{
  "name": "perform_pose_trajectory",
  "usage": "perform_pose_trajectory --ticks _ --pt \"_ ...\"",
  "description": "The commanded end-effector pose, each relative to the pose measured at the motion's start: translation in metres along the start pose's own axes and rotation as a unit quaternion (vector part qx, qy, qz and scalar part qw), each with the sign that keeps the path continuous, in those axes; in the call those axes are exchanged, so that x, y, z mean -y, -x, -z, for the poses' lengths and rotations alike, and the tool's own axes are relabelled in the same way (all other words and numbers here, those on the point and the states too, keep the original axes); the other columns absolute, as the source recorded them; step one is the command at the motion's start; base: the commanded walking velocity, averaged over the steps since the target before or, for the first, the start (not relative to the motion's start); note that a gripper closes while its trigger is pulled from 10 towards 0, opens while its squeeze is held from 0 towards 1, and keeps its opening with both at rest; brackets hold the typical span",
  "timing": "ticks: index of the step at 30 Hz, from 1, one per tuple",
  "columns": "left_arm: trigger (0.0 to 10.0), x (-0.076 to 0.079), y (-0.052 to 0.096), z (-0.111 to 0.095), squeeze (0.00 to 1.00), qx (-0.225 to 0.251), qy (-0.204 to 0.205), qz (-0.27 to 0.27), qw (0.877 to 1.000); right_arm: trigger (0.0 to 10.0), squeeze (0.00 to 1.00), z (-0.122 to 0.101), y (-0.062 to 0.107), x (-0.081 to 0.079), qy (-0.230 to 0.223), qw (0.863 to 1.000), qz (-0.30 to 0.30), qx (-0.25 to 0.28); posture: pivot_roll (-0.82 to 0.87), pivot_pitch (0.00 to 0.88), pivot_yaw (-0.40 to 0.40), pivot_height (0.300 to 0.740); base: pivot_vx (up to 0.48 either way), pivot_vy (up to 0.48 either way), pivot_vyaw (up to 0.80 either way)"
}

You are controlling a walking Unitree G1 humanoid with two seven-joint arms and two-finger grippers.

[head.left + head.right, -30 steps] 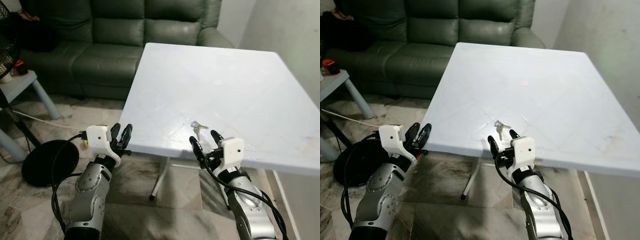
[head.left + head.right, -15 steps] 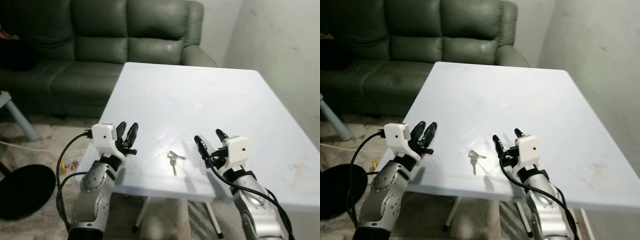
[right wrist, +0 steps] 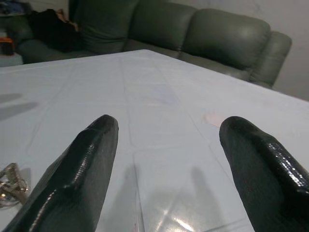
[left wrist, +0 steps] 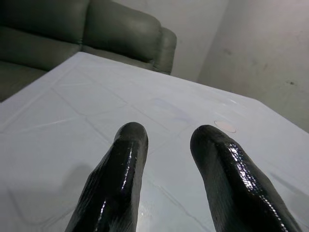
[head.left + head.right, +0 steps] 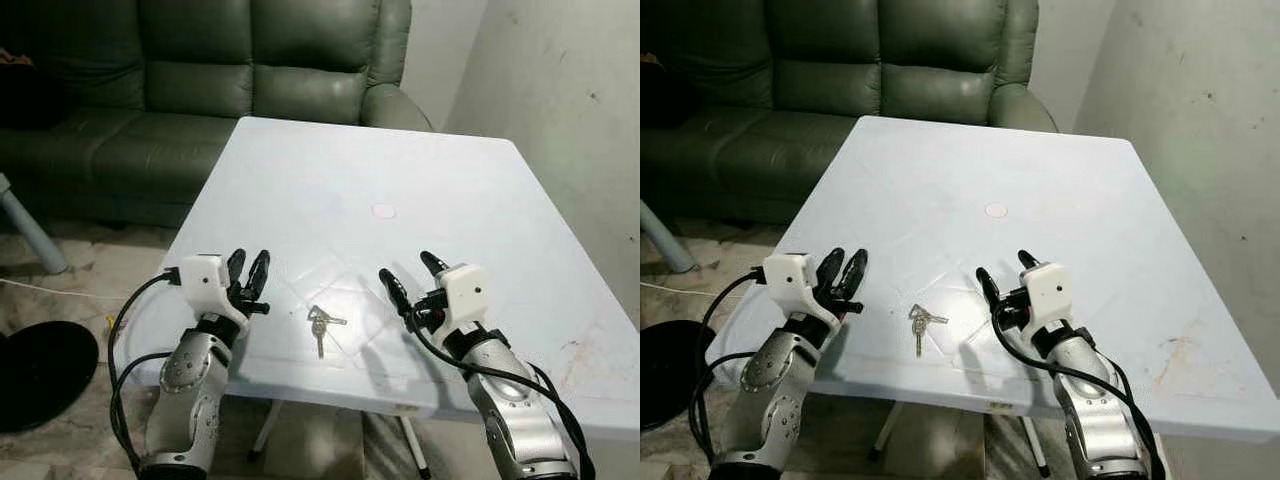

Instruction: Hang keys on a hook

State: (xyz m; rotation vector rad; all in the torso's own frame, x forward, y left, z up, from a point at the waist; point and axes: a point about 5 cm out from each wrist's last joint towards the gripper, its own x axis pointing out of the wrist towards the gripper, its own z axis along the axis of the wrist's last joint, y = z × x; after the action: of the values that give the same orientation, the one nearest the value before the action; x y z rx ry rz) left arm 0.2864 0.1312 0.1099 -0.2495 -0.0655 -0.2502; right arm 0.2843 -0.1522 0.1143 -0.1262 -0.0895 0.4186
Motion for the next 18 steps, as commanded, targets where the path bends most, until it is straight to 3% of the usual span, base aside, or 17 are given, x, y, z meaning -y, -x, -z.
perform_pose_trajectory --ticks 1,12,18 --pt "10.0 0.001 0.000 -0.004 0.00 0.009 -0.004 0.001 1.000 10.0 0.00 0.000 -0.001 0.006 0.004 1.000 0.002 -0.004 0.14 0.000 -0.068 0.740 0.000 0.000 0.00" --pt "10.0 0.004 0.002 0.001 0.00 0.002 -0.004 0.000 1.000 10.0 0.00 0.008 0.004 0.000 0.009 1.000 -0.016 -0.023 0.14 0.000 -0.074 0.740 0.000 0.000 0.00" --pt "10.0 0.012 0.016 0.019 0.00 -0.033 -0.034 0.017 0.999 10.0 0.00 0.012 0.008 -0.003 0.035 0.997 -0.047 -0.044 0.13 0.005 -0.069 0.740 0.000 0.000 0.00"
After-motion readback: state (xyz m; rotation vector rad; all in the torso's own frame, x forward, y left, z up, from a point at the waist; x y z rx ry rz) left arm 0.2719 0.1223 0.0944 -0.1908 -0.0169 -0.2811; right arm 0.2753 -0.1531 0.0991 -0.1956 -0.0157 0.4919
